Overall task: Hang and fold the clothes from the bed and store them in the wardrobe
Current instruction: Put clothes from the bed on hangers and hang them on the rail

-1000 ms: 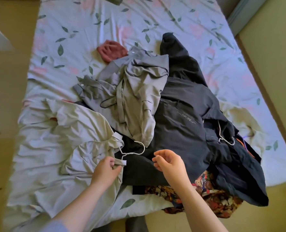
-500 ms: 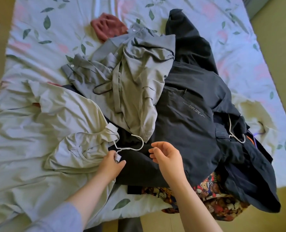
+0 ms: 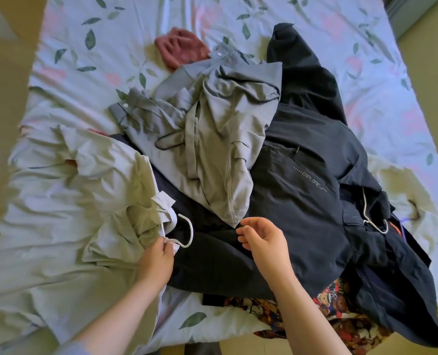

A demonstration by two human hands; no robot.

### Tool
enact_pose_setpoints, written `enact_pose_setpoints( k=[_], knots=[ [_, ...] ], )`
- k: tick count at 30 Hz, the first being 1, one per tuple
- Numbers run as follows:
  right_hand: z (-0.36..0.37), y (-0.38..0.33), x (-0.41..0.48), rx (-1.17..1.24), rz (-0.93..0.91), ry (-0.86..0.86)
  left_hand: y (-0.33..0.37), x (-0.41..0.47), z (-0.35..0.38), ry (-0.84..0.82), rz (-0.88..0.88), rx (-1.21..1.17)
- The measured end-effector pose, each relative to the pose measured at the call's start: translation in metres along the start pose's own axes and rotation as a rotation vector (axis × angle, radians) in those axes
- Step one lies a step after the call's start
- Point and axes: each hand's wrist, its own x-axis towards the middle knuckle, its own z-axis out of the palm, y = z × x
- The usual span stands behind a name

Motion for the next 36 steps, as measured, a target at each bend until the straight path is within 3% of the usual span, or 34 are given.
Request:
enact_pose_setpoints(
  k=[10,16,26,29,32,36],
  knots=[
    [0.051,-0.045,0.053,-0.235,-0.096,-0.107,0.030,0.005,-0.083,0.202,0.122,-0.161],
    [0.100,-0.063,0.091,-0.408,-0.276,-0.189,0.036,0.028,-0.125,0.240,0.128,-0.127],
    [0.165,-0.058,0.157,-1.003,-0.482,-0.394,0.036,0.045,-0.116,0.265,0.098,-0.212],
    [0.163,-0.050,0.173,-1.313,-0.490,-0.502,0.039,0.049,-0.108,0.224,0.087,-0.228],
    [0.156,-0.042,0.181,-1.570,-0.520,-0.408,0.040,0.050,-0.099,0.195,0.070,-0.227],
    [0.136,-0.039,0.182,-1.616,-0.650,-0.191,0.043,0.050,-0.091,0.216,0.066,-0.210]
  ],
)
